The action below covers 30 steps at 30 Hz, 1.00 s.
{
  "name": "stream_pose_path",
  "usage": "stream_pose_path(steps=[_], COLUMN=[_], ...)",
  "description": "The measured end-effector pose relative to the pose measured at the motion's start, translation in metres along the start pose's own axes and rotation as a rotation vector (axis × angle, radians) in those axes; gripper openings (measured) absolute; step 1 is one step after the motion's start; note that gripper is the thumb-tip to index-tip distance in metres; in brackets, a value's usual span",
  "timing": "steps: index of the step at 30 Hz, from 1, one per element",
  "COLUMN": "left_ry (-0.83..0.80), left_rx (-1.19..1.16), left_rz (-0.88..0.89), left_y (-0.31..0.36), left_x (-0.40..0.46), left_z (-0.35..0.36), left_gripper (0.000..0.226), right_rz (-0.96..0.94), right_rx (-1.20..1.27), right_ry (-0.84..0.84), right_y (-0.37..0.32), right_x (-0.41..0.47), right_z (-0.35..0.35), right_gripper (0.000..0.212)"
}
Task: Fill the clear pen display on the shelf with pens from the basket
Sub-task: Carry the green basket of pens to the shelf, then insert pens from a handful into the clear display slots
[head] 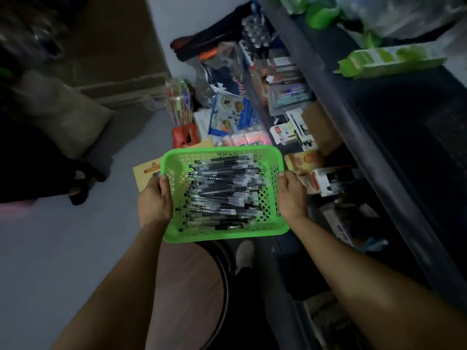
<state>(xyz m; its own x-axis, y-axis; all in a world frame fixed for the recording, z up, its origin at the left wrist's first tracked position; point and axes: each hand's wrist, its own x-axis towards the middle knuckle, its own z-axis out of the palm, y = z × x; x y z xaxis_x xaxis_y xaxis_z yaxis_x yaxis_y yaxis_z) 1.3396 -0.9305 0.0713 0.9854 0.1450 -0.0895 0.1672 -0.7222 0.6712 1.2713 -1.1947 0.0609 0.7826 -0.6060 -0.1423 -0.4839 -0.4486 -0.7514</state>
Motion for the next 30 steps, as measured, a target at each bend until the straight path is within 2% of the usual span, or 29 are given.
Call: stream_pose_path(steps=[5,16,22,27,30], left_ry=[0.102,0.184,0.196,0.187,0.161], left_rx=[0.025,0.079,0.112,0.125,0.134], left_rz=[-0.170,-0.320,-0.348,-0.363,-0.379], left_y=[-0.027,-0.079,-0.109,-0.125,-0.133], left_x=[0.042,0.111,0.135,0.143,0.141], left_z=[0.009,0.050,0.068,0.079,0.086], left_gripper=[0.041,0.039,0.042,0.042,0.042], right_rz=[-0.066,-0.182,-0.188,-0.209,-0.207], right_rx=[-0.016,-0.033,-0.029,-0.096,-0.135], right_ry=[-0.143,-0.314,-0.331,-0.322,-0.312], right_y=[-0.015,-0.017,-0.004,0.003,0.013], right_x=[0.062,0.144,0.162,0.168,0.165], right_z=[0.065,0.173,0.215,0.233,0.238], right_gripper=[0.026,0.031,0.038,0.031,0.038])
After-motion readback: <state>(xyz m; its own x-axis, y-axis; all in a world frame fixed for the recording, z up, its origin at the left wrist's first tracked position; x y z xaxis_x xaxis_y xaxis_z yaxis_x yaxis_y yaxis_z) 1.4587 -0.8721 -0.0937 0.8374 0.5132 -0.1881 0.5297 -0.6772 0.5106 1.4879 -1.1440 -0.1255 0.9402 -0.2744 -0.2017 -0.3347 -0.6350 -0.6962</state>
